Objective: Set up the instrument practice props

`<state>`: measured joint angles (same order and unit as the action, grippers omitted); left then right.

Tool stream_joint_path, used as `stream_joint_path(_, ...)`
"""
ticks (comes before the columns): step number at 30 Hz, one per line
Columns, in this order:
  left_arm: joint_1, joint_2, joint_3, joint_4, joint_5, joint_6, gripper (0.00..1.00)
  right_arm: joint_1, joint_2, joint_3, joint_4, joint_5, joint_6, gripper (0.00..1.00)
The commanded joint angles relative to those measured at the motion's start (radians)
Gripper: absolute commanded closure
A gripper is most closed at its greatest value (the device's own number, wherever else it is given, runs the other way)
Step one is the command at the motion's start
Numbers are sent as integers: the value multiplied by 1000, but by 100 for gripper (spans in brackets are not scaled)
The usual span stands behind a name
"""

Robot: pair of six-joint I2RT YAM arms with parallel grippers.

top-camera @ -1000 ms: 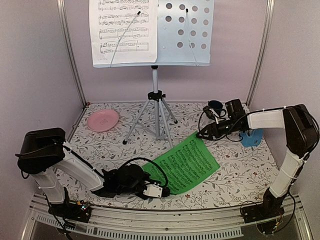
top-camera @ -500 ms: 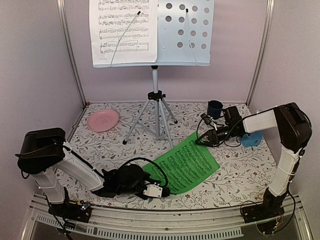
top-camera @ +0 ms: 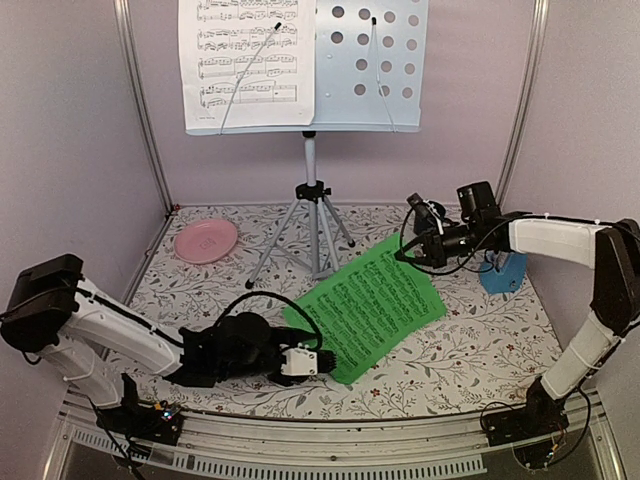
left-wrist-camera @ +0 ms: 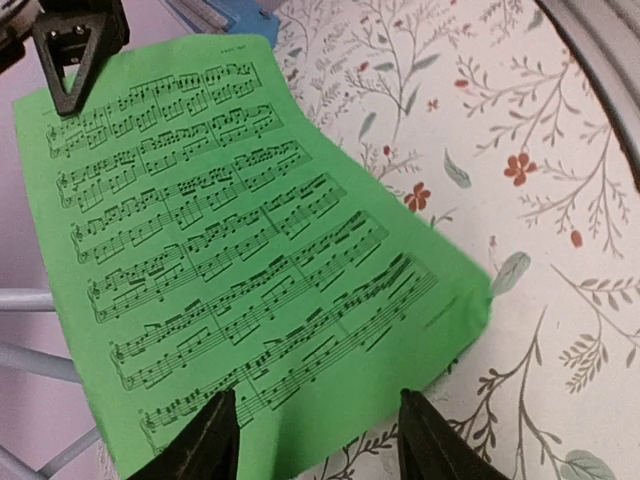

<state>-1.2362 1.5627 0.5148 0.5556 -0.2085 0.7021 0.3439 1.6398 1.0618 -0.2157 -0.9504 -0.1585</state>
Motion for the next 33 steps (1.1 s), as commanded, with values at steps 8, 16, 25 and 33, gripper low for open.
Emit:
stream_joint_path(8,4,-355,22,-231,150,-289,33,124,-188,253,-334,183,-143,100)
stream_joint_path(16,142,-369,159,-310,260,-475,32,220,-168,368,-440,284,-176,100)
stream_joint_path(25,349,-397,214,-327,620,-634,31,292,-151,443,-510,338,-196,100)
stream_joint_path(33,388,-330,319,-458,640,-609,30,320,-146,494,-545,354,-216,100)
